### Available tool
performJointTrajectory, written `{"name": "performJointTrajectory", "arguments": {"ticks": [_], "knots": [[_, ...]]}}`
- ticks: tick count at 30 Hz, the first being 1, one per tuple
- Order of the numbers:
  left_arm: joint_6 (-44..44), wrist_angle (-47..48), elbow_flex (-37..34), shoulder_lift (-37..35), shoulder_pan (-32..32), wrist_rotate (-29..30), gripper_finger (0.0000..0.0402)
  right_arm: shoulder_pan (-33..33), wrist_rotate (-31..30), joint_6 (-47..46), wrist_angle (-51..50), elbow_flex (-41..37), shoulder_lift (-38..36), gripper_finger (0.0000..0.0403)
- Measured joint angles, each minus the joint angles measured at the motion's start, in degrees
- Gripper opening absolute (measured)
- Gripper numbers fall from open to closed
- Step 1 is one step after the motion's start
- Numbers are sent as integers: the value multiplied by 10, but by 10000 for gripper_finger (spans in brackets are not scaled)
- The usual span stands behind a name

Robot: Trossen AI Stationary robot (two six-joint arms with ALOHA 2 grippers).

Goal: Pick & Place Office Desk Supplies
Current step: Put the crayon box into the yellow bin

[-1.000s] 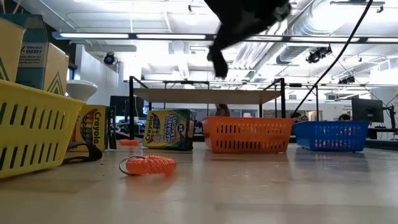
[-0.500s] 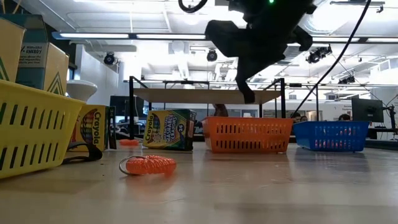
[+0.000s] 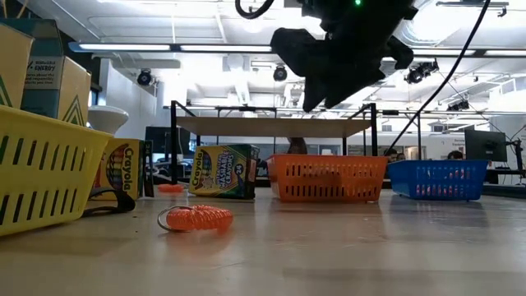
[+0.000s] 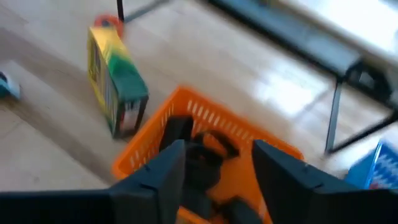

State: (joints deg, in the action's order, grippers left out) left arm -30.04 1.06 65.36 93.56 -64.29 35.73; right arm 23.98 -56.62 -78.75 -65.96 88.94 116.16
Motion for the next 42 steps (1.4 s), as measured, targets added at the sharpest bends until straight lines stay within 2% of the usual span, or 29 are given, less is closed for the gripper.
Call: {"name": "performJointTrajectory", "arguments": {"ticks": [5,7,8,11,13,17,20,23,28,31,37,42], "knots": [[0,0,0,0,3,0,120,6,-148,35,32,0,0,213],[0,0,0,0,6,0,120,4,-161,103,71,0,-1,215],[0,0,0,0,7,0,120,1,-142,153,96,0,-3,215],[0,5,0,0,9,0,120,-18,-9,321,194,0,-7,208],[0,5,0,0,9,0,120,-33,56,405,259,0,-6,202],[0,8,0,0,9,-1,120,-59,114,496,373,0,-6,190],[0,7,0,0,9,0,120,-80,180,550,429,0,-6,186],[0,7,0,0,9,0,120,-104,259,577,442,0,-6,185],[0,7,0,0,9,-1,120,-144,308,579,431,0,5,185],[0,9,0,0,7,-1,120,-170,366,576,437,1,4,185],[0,15,0,0,6,-2,120,-199,422,565,434,0,4,185],[0,16,0,0,6,-2,120,-200,437,562,429,0,4,185]]}}
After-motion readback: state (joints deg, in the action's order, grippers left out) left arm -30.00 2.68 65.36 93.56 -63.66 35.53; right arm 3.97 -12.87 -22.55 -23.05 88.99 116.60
